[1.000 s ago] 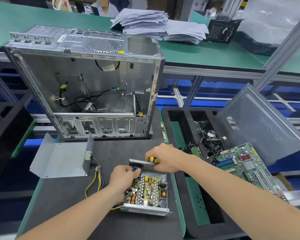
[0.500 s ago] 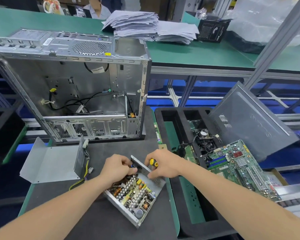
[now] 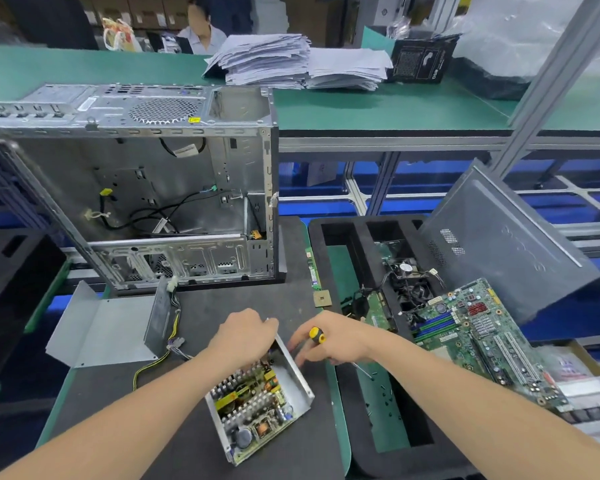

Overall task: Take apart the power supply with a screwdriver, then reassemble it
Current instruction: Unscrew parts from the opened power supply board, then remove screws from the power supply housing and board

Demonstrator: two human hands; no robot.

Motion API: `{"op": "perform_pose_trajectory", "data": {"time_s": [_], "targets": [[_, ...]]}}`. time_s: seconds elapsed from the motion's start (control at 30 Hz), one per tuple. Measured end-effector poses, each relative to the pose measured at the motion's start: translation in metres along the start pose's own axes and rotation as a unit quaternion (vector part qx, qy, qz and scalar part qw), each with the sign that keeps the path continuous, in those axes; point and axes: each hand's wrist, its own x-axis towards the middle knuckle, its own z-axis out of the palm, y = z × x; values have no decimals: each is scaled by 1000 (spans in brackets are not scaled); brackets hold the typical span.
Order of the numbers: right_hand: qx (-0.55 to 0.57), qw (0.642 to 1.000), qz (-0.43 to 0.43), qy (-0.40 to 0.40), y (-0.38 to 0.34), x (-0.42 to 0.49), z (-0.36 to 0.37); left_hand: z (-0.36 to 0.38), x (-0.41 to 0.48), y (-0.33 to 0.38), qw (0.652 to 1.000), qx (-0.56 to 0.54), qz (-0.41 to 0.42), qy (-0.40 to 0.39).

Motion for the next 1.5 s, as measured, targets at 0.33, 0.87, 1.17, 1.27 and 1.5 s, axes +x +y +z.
{"op": "perform_pose_trajectory", "data": {"time_s": [0.33, 0.87, 1.17, 1.27, 1.5], "targets": [[-123, 986, -17, 108, 6, 7, 1, -6, 9, -22, 992, -113, -58, 5], [-186, 978, -15, 98, -19, 8, 13, -1, 20, -46, 992, -94, 76, -25], [-28, 983, 41, 178, 14, -6, -21, -17, 29, -33, 994, 61, 83, -47], [86, 966, 69, 236, 35, -17, -31, -22, 30, -15, 981, 122, 125, 82], [-88, 881, 4, 465, 33, -40, -48, 19, 11, 69, 963, -207, 129, -111]]}}
